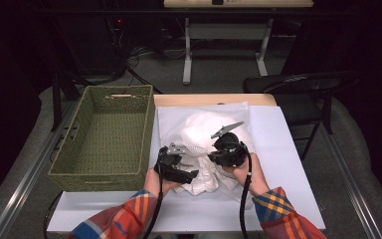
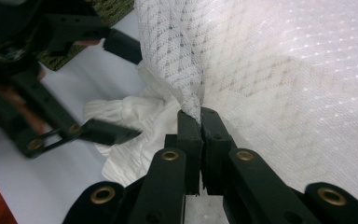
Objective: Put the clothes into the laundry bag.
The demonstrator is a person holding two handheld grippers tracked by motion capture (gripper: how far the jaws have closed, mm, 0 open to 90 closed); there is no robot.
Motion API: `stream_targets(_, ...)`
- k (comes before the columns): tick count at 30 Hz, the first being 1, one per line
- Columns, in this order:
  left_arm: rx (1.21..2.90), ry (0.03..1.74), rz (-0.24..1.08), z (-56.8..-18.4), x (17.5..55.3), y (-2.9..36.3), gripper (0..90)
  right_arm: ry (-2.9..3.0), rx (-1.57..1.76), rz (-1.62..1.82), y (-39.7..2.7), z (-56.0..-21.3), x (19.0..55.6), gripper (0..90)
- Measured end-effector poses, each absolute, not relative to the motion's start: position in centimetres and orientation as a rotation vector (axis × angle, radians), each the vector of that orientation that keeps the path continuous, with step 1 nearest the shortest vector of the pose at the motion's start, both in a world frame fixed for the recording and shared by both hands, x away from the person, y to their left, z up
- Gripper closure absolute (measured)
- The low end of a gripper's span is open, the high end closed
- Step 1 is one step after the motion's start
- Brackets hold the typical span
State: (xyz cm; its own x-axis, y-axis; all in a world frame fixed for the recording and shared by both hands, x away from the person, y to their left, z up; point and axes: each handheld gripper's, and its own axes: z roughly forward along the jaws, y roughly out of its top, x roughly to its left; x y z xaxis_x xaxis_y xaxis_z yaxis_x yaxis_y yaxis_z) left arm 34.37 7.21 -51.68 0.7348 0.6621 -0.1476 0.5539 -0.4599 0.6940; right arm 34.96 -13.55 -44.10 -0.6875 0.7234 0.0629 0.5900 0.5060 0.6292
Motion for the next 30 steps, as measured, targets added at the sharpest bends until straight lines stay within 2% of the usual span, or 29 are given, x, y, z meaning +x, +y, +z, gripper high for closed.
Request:
stream_targets(5,2.233,0.902,0.154,-52.0,32.7,7.2,5.1,2.537,1.121,0.921,-13.4,-44.2,34.9,88.2)
stream_targets(8,2.255,0.899,0.133,-52.8,32.2,6.8,3.4,2.538,1.121,0.914,-13.3,-44.2,34.9,88.2)
stream_targets(18,2.23,0.951,0.107,-55.0,33.5,4.8,8.9,2.561,1.11,0.87,-12.8,-44.8,34.9,88.4)
stream_targets(24,2.173,0.979,0.112,-55.3,34.2,3.6,19.8,2.568,1.111,0.868,-12.9,-44.8,34.9,88.5)
stream_targets(25,2.161,0.976,0.106,-55.2,34.3,3.5,28.5,2.575,1.104,0.861,-12.9,-44.9,35.0,88.5)
stream_targets(30,2.055,1.003,0.064,-55.1,35.1,3.2,59.5,2.577,1.117,0.863,-12.9,-45.1,35.1,88.7)
